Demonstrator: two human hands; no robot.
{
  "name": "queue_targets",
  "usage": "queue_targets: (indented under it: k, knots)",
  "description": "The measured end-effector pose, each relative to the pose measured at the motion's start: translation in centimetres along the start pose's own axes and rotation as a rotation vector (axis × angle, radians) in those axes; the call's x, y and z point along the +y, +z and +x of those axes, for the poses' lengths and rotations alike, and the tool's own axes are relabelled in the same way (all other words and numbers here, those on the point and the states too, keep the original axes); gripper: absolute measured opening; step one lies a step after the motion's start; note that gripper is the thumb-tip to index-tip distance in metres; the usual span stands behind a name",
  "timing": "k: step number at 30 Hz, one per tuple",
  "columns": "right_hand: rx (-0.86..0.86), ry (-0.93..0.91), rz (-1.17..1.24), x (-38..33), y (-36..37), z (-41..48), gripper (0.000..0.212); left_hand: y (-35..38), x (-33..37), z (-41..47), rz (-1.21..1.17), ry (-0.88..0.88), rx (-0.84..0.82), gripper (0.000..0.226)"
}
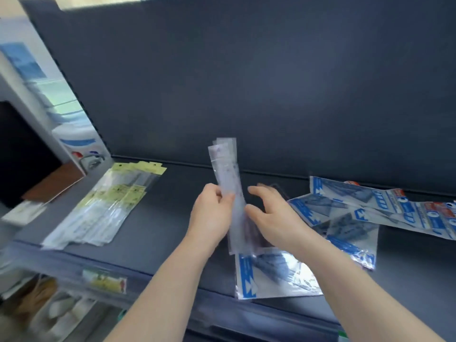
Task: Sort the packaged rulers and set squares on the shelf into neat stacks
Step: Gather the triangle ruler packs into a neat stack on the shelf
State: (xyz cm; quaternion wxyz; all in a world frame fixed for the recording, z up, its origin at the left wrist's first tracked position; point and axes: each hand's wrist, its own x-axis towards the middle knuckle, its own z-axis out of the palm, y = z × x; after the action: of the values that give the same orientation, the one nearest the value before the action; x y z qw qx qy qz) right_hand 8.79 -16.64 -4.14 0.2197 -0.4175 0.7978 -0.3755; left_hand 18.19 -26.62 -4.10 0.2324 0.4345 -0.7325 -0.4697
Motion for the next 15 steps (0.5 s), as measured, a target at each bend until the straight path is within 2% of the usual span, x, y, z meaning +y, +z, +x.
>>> queue_targets:
  k: [3,6,9,13,15]
  knots:
    - [0.058,-0.045,-0.535,-0.7,1.7,0.5,0.049,-3.8,-2.0,1.4,0.343,-0.002,0.088,0.017]
    - [0.092,0.03,-0.767,-1.6,3.4,0.6,0.057,-5.6,-3.5,2.0,0.591,-0.027,0.049,0.036]
    - [0.042,0.133,-0.744,-1.9,3.7,1.2,0.061,-6.1,-4.7,2.4,0.817,0.124,0.032,0.063]
    - [-0.06,0.273,-0.567,-1.1,2.5,2.2,0.062,-6.3,-4.8,3.2,0.945,0.209,-0.102,0.042]
    - [-0.085,0.308,-0.521,-1.0,1.8,2.2,0.061,-6.2,-4.5,3.7,1.037,0.241,-0.079,0.038]
